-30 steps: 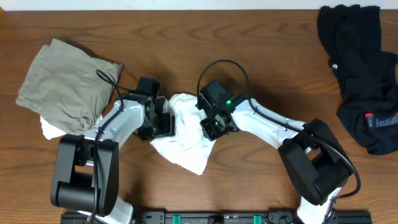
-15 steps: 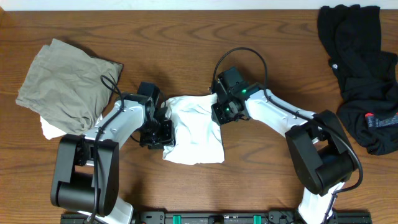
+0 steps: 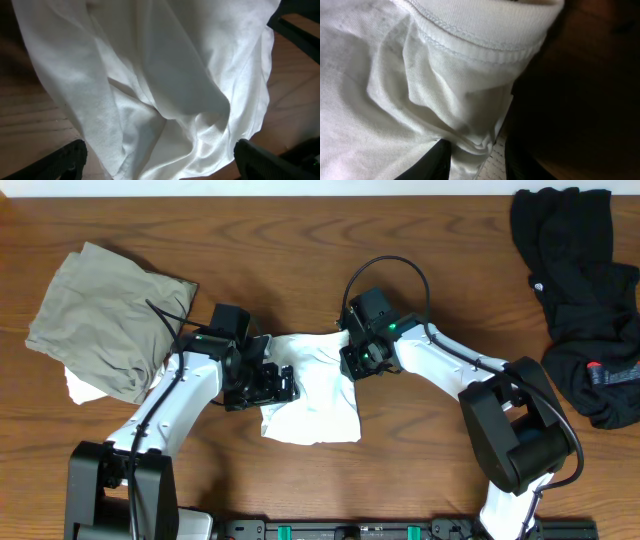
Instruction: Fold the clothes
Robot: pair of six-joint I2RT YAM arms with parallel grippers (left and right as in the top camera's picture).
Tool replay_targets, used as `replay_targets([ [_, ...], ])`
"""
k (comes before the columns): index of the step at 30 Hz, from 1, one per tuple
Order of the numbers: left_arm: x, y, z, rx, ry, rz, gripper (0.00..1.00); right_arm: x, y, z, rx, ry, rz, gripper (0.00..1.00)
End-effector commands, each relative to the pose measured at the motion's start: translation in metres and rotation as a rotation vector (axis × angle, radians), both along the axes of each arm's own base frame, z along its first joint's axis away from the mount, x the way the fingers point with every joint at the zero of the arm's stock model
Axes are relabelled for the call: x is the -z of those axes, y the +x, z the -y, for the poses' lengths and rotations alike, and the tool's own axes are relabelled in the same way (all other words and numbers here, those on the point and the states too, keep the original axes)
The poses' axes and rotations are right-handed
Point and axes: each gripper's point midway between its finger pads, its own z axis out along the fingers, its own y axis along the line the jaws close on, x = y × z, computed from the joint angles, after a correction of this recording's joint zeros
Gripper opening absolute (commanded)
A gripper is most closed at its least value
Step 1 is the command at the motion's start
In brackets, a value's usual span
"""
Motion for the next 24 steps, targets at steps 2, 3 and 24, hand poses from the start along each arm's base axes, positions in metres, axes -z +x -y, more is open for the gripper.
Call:
replay_targets([
  [2,0.006,0.002,-0.013,0.000,0.085,0.018,0.97,0.016,-0.005,0.009,0.021,-0.049,-0.035,0.34],
  [3,0.008,0.002,-0.017,-0.008,0.107,0.018,0.97,0.016,-0.006,0.009,0.020,-0.051,-0.038,0.35],
  [24,0.043,-0.005,0.000,-0.077,-0.009,-0.001,0.98,0.017,-0.010,0.011,0.020,-0.060,-0.054,0.35],
])
